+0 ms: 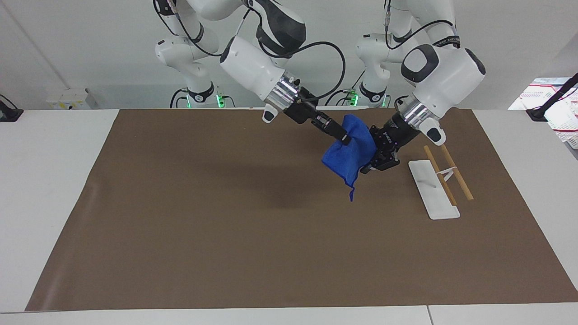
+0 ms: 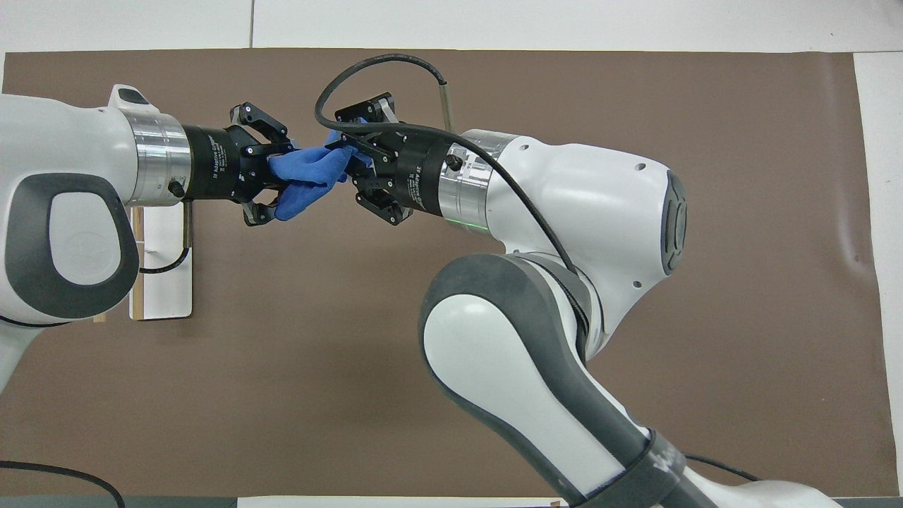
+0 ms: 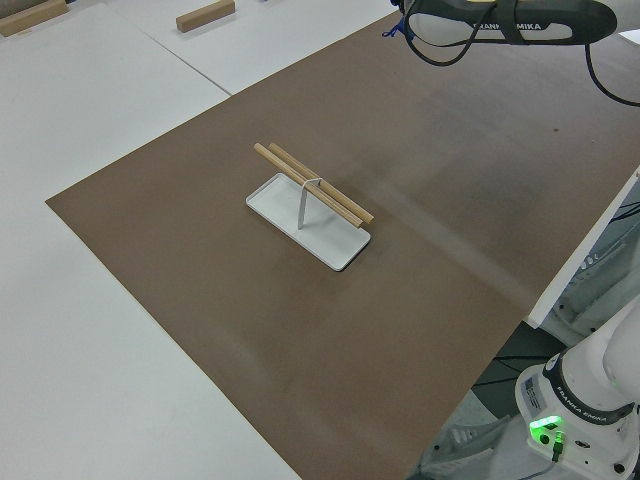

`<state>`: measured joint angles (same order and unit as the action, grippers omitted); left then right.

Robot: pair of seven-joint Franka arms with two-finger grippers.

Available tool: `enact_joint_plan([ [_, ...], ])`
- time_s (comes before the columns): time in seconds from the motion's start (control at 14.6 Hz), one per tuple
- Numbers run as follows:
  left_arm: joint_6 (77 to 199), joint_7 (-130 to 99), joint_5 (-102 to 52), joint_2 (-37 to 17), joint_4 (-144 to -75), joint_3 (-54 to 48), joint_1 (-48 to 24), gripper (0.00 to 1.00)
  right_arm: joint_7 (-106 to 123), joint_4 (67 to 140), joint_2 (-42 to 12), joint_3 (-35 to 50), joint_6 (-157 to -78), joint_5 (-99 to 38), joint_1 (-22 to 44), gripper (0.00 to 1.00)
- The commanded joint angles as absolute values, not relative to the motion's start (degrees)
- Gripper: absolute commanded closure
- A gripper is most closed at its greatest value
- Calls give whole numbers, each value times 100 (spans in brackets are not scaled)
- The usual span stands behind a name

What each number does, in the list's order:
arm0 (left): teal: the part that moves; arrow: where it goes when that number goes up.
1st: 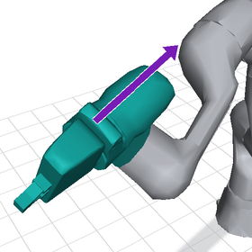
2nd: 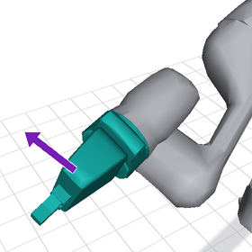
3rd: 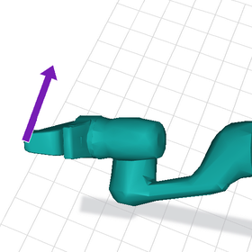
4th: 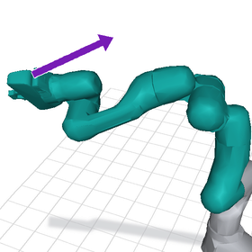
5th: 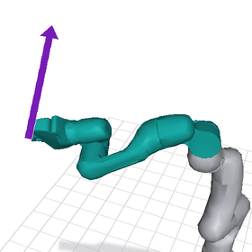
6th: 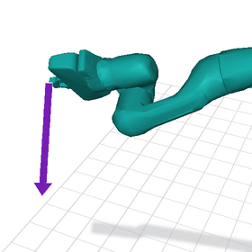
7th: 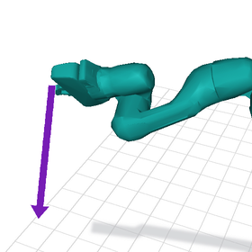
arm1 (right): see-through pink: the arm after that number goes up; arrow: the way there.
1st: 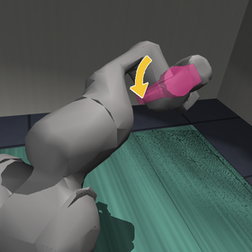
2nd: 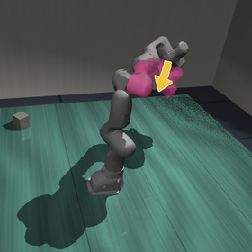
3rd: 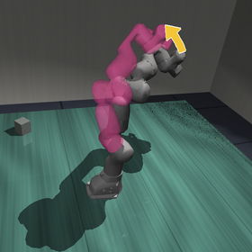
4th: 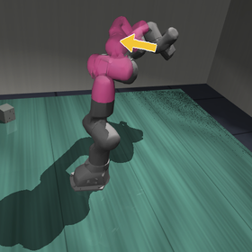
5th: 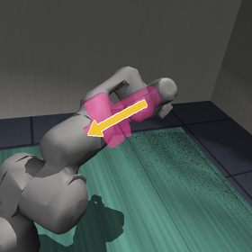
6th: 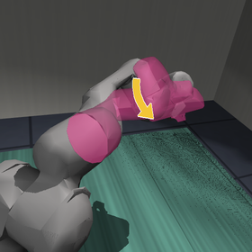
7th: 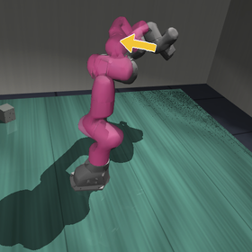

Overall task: Right arm passes towel to left arm to hang
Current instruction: 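Carry the towel toward the left gripper and close the left gripper on it, then open the right gripper and withdraw it while the left gripper holds the towel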

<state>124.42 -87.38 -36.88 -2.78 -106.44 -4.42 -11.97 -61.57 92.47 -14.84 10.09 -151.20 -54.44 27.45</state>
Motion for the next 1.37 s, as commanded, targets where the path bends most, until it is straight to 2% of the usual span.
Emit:
enact_joint_plan([
  [0.0,12498,-8789,-3797,-211,-10732,-439,-1117,100,-6170,9290,-1459,1037,-15161,-5537,2716,100],
  [0.27,12463,-8745,-3788,-176,-10688,-431,-993,100,-6126,9290,-1459,1037,-15144,-5528,2707,100],
  [0.34,12454,-8736,-3779,-158,-10688,-422,-976,100,-6091,9290,-1459,1037,-15152,-5467,2707,82],
  [0.41,12428,-8719,-3762,-150,-10688,-422,-976,100,-6056,9290,-1450,1028,-15161,-5423,2716,1],
  [0.68,12481,-8544,-3683,-18,-10687,-387,-914,100,-5179,9895,-1266,1002,-15091,-4195,2462,0],
  [1.09,11999,-7824,-1357,351,-10784,-404,-940,100,-3090,11160,-783,993,-15064,-3262,1742,0],
  [1.3,11901,-7770,-723,570,-11160,-404,-923,100,-1928,11837,-528,993,-15056,-2971,1276,0],
])
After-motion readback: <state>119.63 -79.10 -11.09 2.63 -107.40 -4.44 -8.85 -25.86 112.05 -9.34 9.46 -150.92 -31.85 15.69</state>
